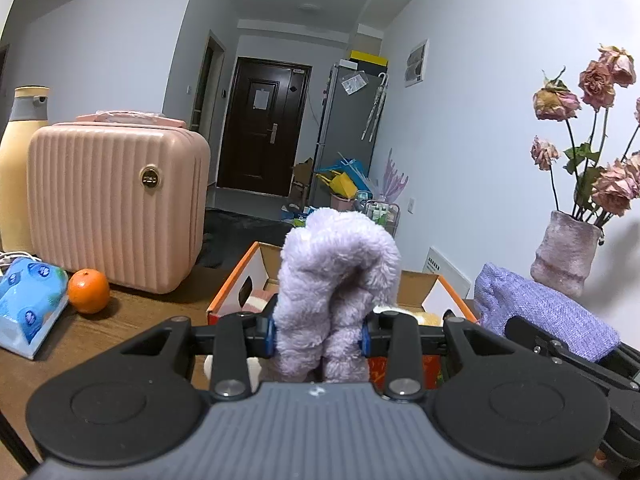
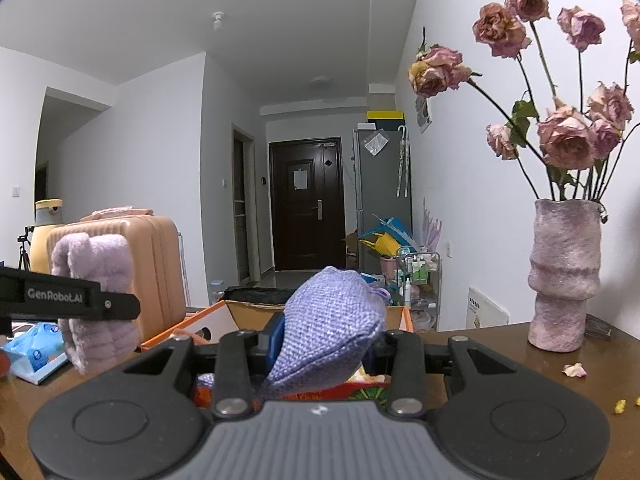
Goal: Organize soft objects
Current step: 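Lift the headband and purple cloth and carry both over the cardboard box, then lower the headband and cloth into the box and open both tools, then withdraw both tools from the box back toward the table, then lower the left tool onto the blue handkerchief tissue pack and close it, then lift the tissue pack with the left tool toward the box, then grasp the pink satin scrunchie with the right tool while the left tool holds the tissue pack, then carry the tissue pack and scrunchie with both tools over the cardboard box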
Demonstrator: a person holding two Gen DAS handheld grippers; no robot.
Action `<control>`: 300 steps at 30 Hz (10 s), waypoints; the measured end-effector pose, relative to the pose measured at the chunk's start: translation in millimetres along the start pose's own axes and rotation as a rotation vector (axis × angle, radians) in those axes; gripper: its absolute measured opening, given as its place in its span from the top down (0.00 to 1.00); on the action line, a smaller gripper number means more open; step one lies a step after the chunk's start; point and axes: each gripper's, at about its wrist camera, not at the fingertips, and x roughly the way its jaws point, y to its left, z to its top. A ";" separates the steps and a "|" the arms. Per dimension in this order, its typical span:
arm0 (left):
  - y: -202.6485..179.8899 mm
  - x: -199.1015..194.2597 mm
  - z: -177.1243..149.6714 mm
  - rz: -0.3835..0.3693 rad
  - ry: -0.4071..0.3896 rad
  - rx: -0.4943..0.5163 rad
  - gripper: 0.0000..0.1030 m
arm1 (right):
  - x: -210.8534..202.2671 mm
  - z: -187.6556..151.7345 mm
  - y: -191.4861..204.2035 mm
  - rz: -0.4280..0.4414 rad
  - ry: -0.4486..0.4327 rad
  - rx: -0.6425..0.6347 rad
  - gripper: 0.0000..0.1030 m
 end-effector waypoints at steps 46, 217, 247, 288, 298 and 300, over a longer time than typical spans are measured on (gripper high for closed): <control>-19.2 166.9 14.5 0.067 0.139 -0.014 0.64 | 169.0 -6.7 5.1 -0.053 0.182 -0.065 0.65; -5.1 -93.3 -125.3 -0.087 0.375 0.277 0.49 | -143.6 -86.0 11.7 -0.012 0.385 -0.058 0.00; 23.2 -113.1 -98.1 -0.011 0.211 0.186 0.49 | -23.2 -79.1 16.6 -0.026 0.456 0.058 0.02; 34.2 -110.5 -81.0 0.027 0.147 0.122 0.49 | -88.5 -51.8 61.8 0.042 0.142 -0.108 0.59; 35.7 -85.6 -57.7 0.077 0.101 0.082 0.49 | -69.4 -40.3 67.2 0.025 0.082 -0.108 0.59; 34.6 -80.3 -53.0 0.083 0.093 0.081 0.49 | -64.6 -36.8 65.0 0.025 0.074 -0.097 0.59</control>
